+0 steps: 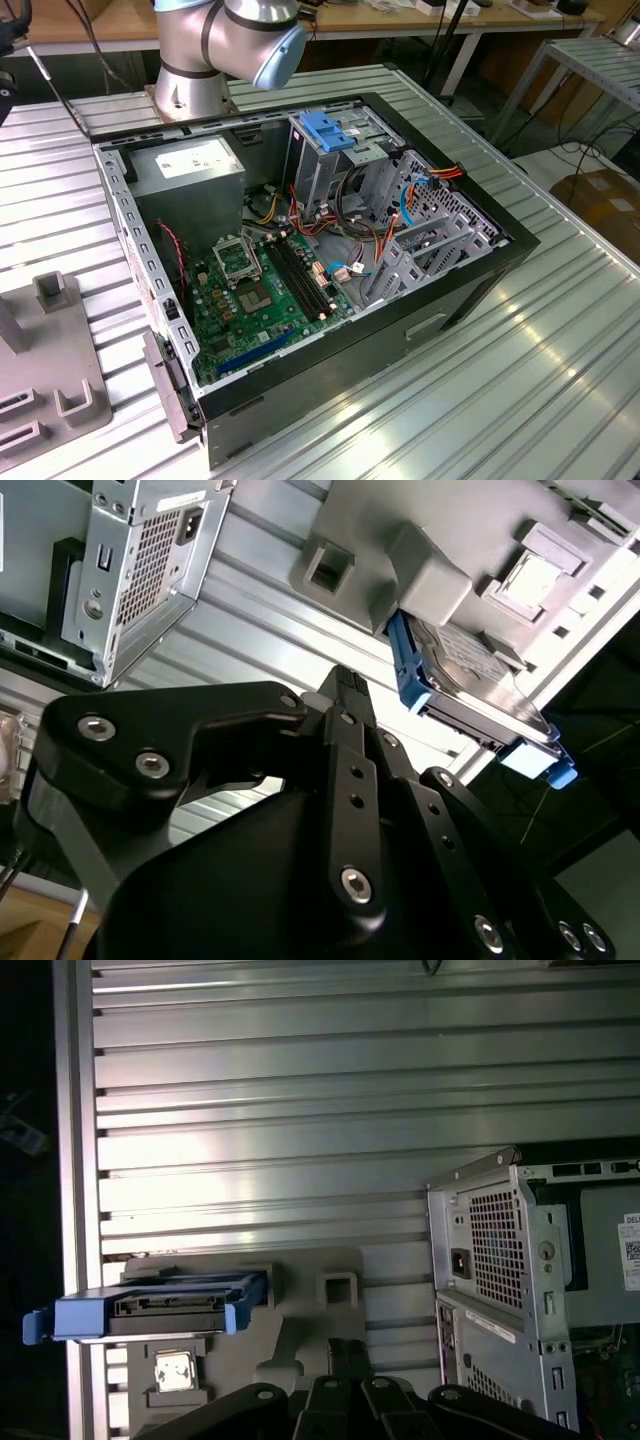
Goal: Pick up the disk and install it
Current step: 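Reach for the disk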
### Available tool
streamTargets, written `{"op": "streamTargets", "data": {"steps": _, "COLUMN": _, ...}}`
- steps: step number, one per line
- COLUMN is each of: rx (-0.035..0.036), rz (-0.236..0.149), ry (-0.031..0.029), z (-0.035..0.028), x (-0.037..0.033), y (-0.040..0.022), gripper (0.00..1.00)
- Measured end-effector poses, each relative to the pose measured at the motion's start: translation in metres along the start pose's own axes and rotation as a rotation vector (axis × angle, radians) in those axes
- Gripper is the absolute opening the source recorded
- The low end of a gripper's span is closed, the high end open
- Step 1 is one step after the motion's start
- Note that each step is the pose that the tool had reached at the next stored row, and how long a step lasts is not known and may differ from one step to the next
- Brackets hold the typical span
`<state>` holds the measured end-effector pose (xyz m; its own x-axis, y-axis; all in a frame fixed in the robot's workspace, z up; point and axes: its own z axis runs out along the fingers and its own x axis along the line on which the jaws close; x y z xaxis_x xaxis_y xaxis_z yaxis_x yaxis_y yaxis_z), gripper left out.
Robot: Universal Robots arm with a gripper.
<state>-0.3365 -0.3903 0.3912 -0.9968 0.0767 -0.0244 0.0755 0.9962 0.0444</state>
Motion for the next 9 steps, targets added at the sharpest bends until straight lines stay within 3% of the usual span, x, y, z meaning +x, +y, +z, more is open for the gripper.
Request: {"op": "streamTargets", "data": {"steps": 9, "rx": 0.0, "rz": 0.0, "ry": 0.0001, "z": -0.0005, "x": 0.021, "y": -0.0011, "gripper": 0.11}}
